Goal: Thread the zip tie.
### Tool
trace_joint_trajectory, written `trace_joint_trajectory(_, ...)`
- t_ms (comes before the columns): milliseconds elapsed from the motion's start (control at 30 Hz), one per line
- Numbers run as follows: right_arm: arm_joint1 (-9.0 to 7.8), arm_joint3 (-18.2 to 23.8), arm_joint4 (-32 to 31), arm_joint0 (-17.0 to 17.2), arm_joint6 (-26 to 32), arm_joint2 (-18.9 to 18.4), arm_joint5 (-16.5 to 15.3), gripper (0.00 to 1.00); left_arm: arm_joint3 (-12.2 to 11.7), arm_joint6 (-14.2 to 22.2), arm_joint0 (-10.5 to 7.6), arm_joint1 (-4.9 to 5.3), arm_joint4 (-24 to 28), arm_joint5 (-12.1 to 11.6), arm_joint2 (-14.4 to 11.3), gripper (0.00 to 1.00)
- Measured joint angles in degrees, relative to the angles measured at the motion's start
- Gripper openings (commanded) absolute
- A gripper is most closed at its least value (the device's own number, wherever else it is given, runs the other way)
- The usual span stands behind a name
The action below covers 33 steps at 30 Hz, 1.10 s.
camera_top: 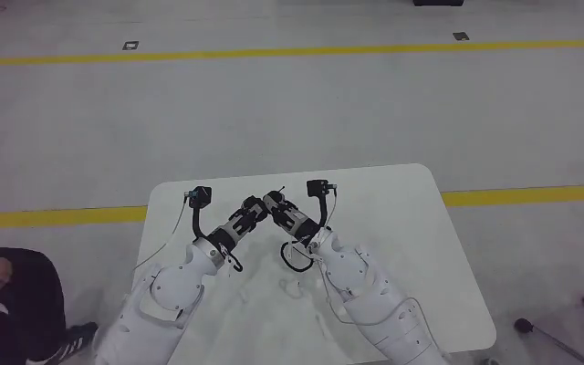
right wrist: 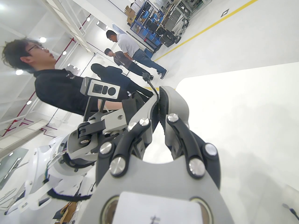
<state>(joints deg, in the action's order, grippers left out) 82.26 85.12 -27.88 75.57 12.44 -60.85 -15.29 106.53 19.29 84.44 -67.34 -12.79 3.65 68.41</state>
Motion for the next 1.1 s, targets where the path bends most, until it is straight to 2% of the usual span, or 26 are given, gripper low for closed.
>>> trace_joint_trajectory(633,0.0,0.0,0.0,0.0,0.0,0.0,0.0,0.0,0.0,0.0,0.0,0.0,0.0,0.0,0.0,0.0)
trace_joint_trajectory(667,0.0,0.0,0.0,0.0,0.0,0.0,0.0,0.06,0.0,0.0,0.0,0.0,0.0,0.0,0.0,0.0)
trace_joint_trajectory(700,0.0,0.01,0.0,0.01,-0.02,0.0,0.01,0.27,0.0,0.0,0.0,0.0,0.0,0.0,0.0,0.0)
trace_joint_trajectory(733,0.0,0.16,-0.06,0.13,-0.22,0.01,0.12,0.36,0.0,0.0,0.0,0.0,0.0,0.0,0.0,0.0)
trace_joint_trajectory(800,-0.02,0.57,-0.36,0.35,-0.74,0.12,0.35,0.44,0.0,0.0,0.0,0.0,0.0,0.0,0.0,0.0)
trace_joint_trajectory(833,-0.03,0.81,-0.61,0.47,-1.06,0.2,0.45,0.69,0.0,0.0,0.0,0.0,0.0,0.0,0.0,0.0)
trace_joint_trajectory(867,-0.04,0.95,-0.76,0.55,-1.28,0.24,0.51,0.98,0.0,0.0,0.0,0.0,0.0,0.0,0.0,0.0)
trace_joint_trajectory(1100,-0.21,1.72,-1.3,1.56,-2.73,-0.04,0.9,1.0,0.0,0.0,0.0,0.0,0.0,0.0,0.0,0.0)
